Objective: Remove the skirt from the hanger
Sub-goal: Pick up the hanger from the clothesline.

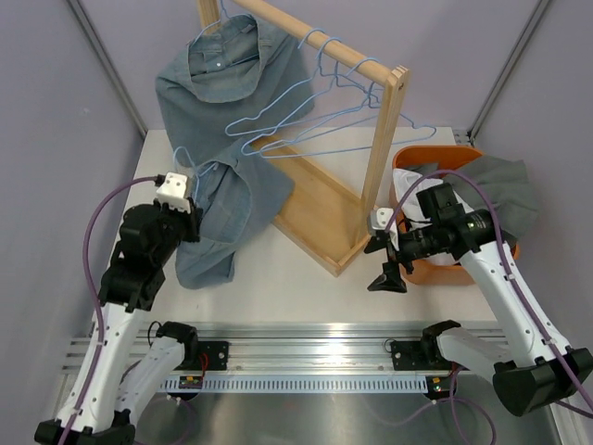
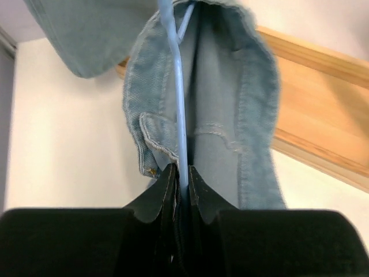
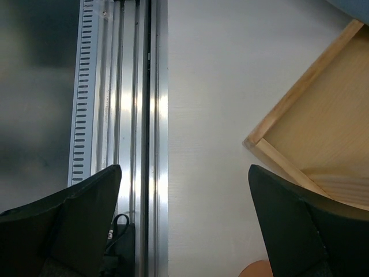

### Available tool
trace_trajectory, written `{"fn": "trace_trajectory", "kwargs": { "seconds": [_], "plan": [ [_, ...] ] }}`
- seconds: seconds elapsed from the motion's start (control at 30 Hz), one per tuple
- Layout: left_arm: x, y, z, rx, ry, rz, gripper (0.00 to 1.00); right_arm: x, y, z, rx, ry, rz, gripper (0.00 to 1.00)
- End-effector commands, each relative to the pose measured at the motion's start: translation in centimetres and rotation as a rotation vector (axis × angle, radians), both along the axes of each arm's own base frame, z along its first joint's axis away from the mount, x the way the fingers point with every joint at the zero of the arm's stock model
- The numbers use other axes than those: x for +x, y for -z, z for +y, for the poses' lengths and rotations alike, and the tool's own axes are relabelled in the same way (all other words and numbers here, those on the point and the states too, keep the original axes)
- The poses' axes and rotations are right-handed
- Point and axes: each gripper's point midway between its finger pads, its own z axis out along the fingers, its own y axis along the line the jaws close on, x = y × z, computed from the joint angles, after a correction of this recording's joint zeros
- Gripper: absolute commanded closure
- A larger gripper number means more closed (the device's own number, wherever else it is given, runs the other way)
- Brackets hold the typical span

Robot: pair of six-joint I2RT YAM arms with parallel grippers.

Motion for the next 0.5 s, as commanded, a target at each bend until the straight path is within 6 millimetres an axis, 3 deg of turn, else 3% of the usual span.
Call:
{"fn": "trace_trajectory", "kwargs": {
  "seconds": [0.0, 0.13, 0.23, 0.27, 0.47],
  "plan": [
    [-2.5, -0.6, -2.5, -0.182, 0.089, 0.02, 1.0, 1.5, -0.8, 1.5, -0.031, 0.019, -0.041, 0.01],
    [-5.1, 0.3, -5.0, -0.234, 0.217, 0.081, 1.0, 1.8, -1.0, 3.6, -0.048, 0.029, -0.062, 0.01],
    [-6.5, 0.7, -6.8, -0.248, 0.319, 0.118, 1.0, 2.8, -2.3, 5.8, -0.01, 0.073, -0.108, 0.0],
    [-7.1, 0.8, -7.6, -0.251, 0.367, 0.129, 1.0, 2.2, -2.5, 6.6, 0.0, 0.081, -0.081, 0.01],
    [-9.7, 1.0, -10.5, -0.303, 0.552, 0.179, 1.0, 3.2, -4.2, 8.9, 0.065, 0.173, -0.057, 0.01]
  ]
}}
